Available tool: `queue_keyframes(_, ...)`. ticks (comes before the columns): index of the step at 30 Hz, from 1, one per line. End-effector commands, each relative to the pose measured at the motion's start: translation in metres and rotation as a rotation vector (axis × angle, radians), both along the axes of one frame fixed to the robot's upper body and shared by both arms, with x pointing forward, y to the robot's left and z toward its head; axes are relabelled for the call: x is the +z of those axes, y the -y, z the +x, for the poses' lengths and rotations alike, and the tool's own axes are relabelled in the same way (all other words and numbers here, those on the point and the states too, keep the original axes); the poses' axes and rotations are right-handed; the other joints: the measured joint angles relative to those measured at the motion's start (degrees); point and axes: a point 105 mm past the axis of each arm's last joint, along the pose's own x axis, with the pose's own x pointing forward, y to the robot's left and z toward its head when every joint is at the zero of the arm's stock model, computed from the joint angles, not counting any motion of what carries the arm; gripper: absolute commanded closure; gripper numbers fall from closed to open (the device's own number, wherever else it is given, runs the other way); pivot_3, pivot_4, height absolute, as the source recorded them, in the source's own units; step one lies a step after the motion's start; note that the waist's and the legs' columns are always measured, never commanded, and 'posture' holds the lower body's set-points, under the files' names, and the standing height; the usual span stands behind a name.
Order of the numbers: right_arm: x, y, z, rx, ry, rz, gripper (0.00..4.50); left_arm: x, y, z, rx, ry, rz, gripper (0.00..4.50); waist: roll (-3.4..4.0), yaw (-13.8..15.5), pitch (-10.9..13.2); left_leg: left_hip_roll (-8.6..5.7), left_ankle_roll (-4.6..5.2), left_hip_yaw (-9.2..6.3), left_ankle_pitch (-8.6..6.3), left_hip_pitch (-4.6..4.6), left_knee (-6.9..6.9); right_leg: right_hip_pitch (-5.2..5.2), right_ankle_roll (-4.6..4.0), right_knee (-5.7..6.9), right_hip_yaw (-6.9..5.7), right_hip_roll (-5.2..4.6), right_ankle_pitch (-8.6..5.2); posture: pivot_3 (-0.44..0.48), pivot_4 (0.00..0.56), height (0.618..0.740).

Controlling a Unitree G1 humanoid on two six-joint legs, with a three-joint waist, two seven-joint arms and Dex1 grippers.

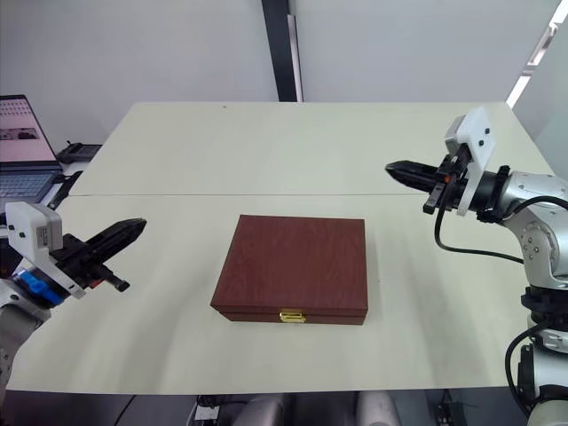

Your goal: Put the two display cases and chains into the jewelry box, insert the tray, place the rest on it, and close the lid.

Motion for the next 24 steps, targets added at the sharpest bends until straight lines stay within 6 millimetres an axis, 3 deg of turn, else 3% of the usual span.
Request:
queue_keyframes(1, 0.000, 0.023, -0.004, -0.139, 0.097, -0.040, 4.48, -0.007, -0.013, 0.017, 0.114, 0.004, 0.062, 4.50, -0.01, 0.0, 0.0, 0.01, 0.00, 0.00, 0.00, 0.00, 0.00, 0.00, 0.00, 0.00, 0.00, 0.00, 0.00, 0.000, 0.150, 0.740)
queue_keyframes(7, -0.032, 0.063, -0.002, -0.381, 0.170, -0.099, 4.48, -0.034, -0.029, 0.029, 0.209, -0.026, 0.131, 4.50, -0.01, -0.4, 0.0, 0.00, -0.01, 0.09, 0.00, 0.02, 0.01, -0.04, 0.02, 0.05, 0.08, -0.03, 0.01, 0.000, 0.150, 0.740)
queue_keyframes(13, -0.061, 0.093, 0.000, -0.591, 0.221, -0.118, 4.48, -0.044, -0.054, 0.036, 0.345, -0.005, 0.135, 4.50, -0.01, -0.3, 0.0, -0.01, -0.02, 0.12, 0.01, 0.09, 0.03, -0.03, 0.02, 0.12, 0.11, 0.01, 0.01, 0.000, 0.150, 0.740)
queue_keyframes(17, -0.077, 0.100, -0.001, -0.641, 0.211, -0.118, 4.48, -0.054, -0.058, 0.036, 0.365, -0.012, 0.162, 4.50, -0.01, -0.3, 0.0, 0.00, -0.02, 0.11, 0.01, 0.09, 0.02, -0.02, 0.02, 0.11, 0.11, -0.02, 0.01, 0.000, 0.150, 0.740)
queue_keyframes(24, -0.080, 0.100, 0.000, -0.644, 0.209, -0.105, 4.48, -0.057, -0.058, 0.033, 0.371, -0.006, 0.127, 4.50, -0.01, -0.3, 0.0, 0.01, -0.02, 0.11, 0.01, 0.12, 0.03, 0.00, 0.03, 0.13, 0.12, -0.01, 0.02, 0.000, 0.150, 0.740)
